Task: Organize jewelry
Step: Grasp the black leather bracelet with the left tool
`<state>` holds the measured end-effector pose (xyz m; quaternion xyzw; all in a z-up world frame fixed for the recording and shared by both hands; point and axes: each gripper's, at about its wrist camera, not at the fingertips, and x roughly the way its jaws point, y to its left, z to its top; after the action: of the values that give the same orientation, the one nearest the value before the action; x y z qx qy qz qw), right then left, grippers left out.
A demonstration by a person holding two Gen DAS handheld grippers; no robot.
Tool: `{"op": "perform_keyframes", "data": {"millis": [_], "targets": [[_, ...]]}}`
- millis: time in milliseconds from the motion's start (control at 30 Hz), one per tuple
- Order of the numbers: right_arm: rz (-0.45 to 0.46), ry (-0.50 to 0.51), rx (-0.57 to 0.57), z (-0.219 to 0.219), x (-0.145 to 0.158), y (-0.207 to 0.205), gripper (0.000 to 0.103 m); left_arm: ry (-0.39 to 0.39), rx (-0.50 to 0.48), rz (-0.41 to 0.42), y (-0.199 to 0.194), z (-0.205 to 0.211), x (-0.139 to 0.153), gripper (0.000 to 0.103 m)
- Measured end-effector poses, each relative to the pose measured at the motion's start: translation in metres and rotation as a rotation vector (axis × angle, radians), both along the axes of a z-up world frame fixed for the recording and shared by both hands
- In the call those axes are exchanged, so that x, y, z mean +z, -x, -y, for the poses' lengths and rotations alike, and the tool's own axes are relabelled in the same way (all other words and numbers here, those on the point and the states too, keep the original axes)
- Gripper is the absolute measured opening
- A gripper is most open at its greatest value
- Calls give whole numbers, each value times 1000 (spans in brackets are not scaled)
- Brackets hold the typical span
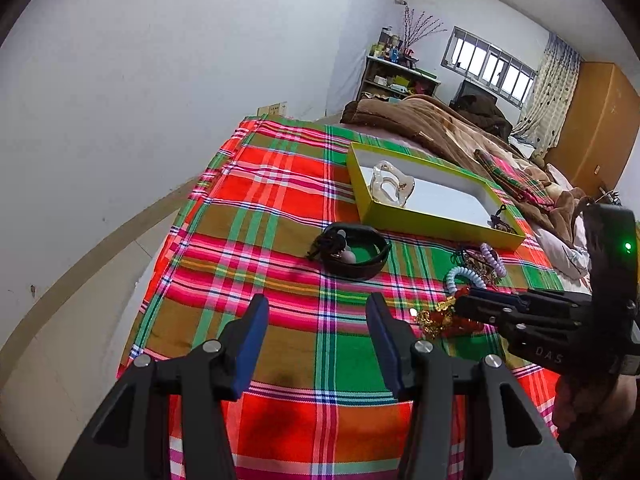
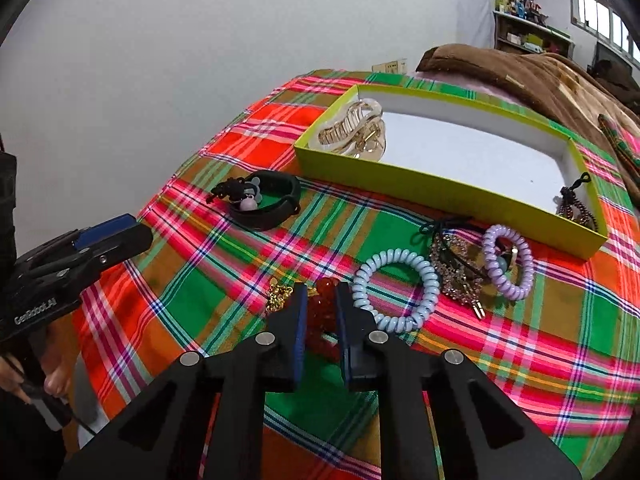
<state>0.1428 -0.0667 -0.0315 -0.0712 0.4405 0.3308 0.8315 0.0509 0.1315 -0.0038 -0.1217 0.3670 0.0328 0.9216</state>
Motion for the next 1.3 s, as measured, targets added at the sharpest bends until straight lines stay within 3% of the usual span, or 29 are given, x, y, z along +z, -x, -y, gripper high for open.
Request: {"op": "perform_keyframes", "data": {"millis": [500, 833, 1033, 1300], "targets": [[20, -90, -26, 30, 25, 7, 10, -26, -35, -18, -40, 8, -3, 53], [6, -100, -42, 40, 20, 0, 10, -26, -37, -49, -70, 4, -18, 53], [4, -103, -52, 45, 19, -4, 10, -40, -75, -59, -79, 9, -25, 22], [18, -110, -69, 53, 23, -6, 10, -51, -63, -16, -74, 10, -13, 16]]}}
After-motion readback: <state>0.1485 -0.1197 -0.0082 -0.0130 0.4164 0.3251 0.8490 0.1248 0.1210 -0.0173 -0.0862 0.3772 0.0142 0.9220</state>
